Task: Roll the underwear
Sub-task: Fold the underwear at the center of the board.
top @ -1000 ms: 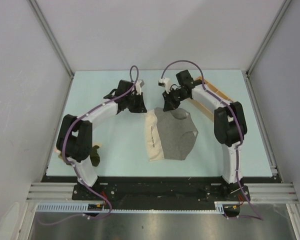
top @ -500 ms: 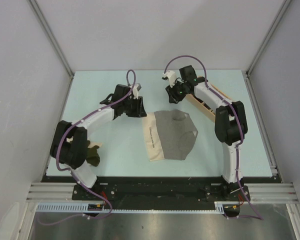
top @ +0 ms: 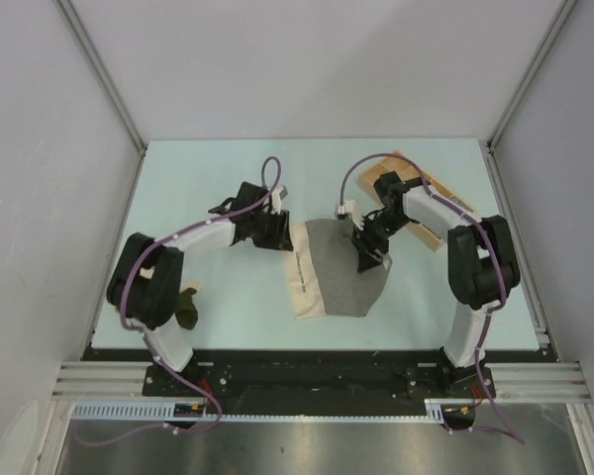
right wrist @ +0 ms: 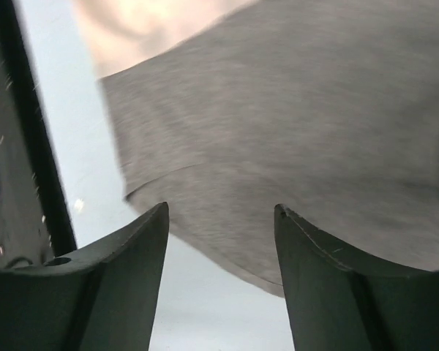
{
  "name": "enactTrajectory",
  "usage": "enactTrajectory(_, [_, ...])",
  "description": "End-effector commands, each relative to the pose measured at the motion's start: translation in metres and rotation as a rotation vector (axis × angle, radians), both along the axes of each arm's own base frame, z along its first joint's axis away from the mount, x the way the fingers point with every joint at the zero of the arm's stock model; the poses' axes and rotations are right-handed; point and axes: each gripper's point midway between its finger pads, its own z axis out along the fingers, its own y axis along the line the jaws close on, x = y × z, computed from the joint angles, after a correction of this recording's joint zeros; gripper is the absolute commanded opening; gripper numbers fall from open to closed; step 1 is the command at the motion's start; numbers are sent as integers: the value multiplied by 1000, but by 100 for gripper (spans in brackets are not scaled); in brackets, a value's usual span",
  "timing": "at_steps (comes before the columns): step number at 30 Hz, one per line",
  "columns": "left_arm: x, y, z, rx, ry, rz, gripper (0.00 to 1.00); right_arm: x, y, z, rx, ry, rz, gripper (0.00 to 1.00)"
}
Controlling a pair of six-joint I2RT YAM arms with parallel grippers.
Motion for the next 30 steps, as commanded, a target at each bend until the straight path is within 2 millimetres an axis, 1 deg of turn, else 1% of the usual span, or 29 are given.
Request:
enactTrajectory(1, [-17,15,37,-13,-156,12,50,-49,16,13,117,-134,336,66])
enactTrajectory(2, [-19,20,42,-6,-179,24,51,-54,20,10,117,-146,367,69])
enactTrajectory(3, [-23,30,47,7,-210,51,52,-56,24,6,124,-169,396,68])
enactTrajectory(4, [-25,34,54,6,-235,62,54,-65,35,5,127,-181,441,68])
enactTrajectory(5, [-26,39,59,3,-253,75,56,-67,38,4,116,-197,457,68])
enactTrajectory(6, [-29,48,69,-5,-292,104,59,-68,44,-1,107,-216,472,68])
enactTrajectory(7, [-31,51,75,-20,-309,115,68,-75,50,-7,77,-227,504,67])
enactTrajectory(8, [-33,55,78,-39,-316,134,74,-78,54,-11,67,-238,519,66])
enactTrajectory(9, [-34,66,86,-61,-344,170,80,-82,56,-17,57,-248,525,65])
enactTrajectory(10, [-36,69,89,-90,-339,178,85,-84,57,-22,35,-258,533,63])
enactTrajectory(11, [-37,74,92,-104,-342,188,85,-89,66,-23,37,-287,560,62])
enactTrajectory(12, [-39,85,97,-109,-348,215,85,-96,64,-29,21,-270,556,62])
enactTrajectory(13, [-40,89,100,-108,-358,222,85,-99,64,-34,0,-276,561,59])
enactTrajectory(14, [-40,96,104,-101,-370,239,85,-101,71,-35,-2,-304,571,58])
enactTrajectory(15, [-42,98,108,-98,-381,241,85,-104,71,-40,-20,-306,576,57])
enactTrajectory(16, [-45,102,115,-93,-404,244,85,-107,65,-47,-60,-304,570,54])
enactTrajectory(17, [-46,104,119,-88,-414,245,85,-108,69,-50,-66,-323,576,52])
enactTrajectory(18, [-48,105,122,-86,-422,244,85,-109,68,-53,-80,-323,577,50])
enactTrajectory(19, [-50,107,124,-79,-427,243,85,-110,65,-57,-110,-320,566,41])
enactTrajectory(21, [-53,108,126,-80,-429,239,85,-112,67,-59,-133,-329,560,29])
enactTrajectory(22, [-55,108,126,-81,-434,238,85,-115,65,-59,-146,-322,560,20])
enactTrajectory(23, [-57,107,123,-84,-423,230,85,-118,65,-57,-145,-316,566,18])
enactTrajectory(24, [-58,106,123,-89,-424,228,85,-127,69,-52,-120,-305,585,16])
enactTrajectory(26, [-60,101,125,-113,-423,207,84,-146,69,-46,-101,-259,620,13])
enactTrajectory(27, [-61,100,126,-119,-425,203,84,-164,75,-41,-66,-228,660,13])
enactTrajectory(29, [-61,99,130,-129,-439,193,84,-184,74,-39,-69,-182,689,13])
enactTrajectory(30, [-61,98,131,-130,-443,190,84,-190,76,-40,-75,-171,701,16])
